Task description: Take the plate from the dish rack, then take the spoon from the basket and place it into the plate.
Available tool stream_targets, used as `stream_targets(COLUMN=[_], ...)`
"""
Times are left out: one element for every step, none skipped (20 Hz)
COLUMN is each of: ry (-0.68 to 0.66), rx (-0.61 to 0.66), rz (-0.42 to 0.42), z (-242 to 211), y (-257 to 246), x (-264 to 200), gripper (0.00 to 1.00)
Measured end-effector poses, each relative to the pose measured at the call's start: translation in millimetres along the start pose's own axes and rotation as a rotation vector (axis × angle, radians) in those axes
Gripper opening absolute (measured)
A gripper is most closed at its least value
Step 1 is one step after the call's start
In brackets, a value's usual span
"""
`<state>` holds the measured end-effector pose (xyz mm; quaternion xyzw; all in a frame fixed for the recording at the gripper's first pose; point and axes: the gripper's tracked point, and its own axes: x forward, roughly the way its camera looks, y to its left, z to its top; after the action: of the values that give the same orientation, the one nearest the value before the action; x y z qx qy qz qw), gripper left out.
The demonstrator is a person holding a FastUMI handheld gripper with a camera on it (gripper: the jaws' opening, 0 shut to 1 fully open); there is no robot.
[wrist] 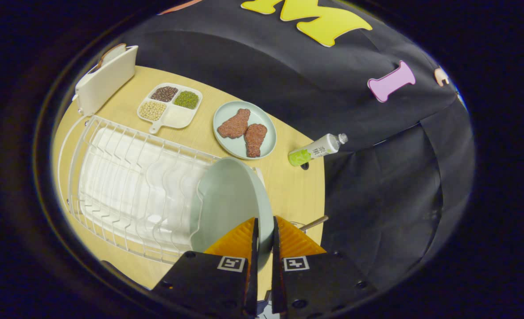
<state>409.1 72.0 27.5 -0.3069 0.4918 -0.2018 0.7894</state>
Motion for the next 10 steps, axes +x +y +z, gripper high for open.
stream_targets(ry=[-0.011, -0.022, -0.034, -0.044, -0.052, -0.061, -0.071, -0.081, -0.085, -0.093], rx=[0.007, 0.018, 0.031, 0.043, 0.058, 0.071, 0.084, 0.097, 0.106, 0.116], rz=[-0.019, -0.039, -0.060, -0.080, -0.106, -0.130, -0.145, -0.155, -0.152, -0.137], z=[0.7, 1.8, 1.9, 2.4, 1.2, -0.5, -1.9, -5.4, -10.3, -16.4], y=[-1.2, -3.1, -7.2, -10.6, -17.4, -23.9, -29.4, -35.2, -39.0, -42.9], x=[-4.1, -8.2, -10.5, -13.7, -15.2, -19.3, -20.9, -24.1, -26.4, -29.2], gripper=[0.17, 0.15, 0.14, 0.13, 0.13, 0.13, 0.12, 0.12, 0.12, 0.13])
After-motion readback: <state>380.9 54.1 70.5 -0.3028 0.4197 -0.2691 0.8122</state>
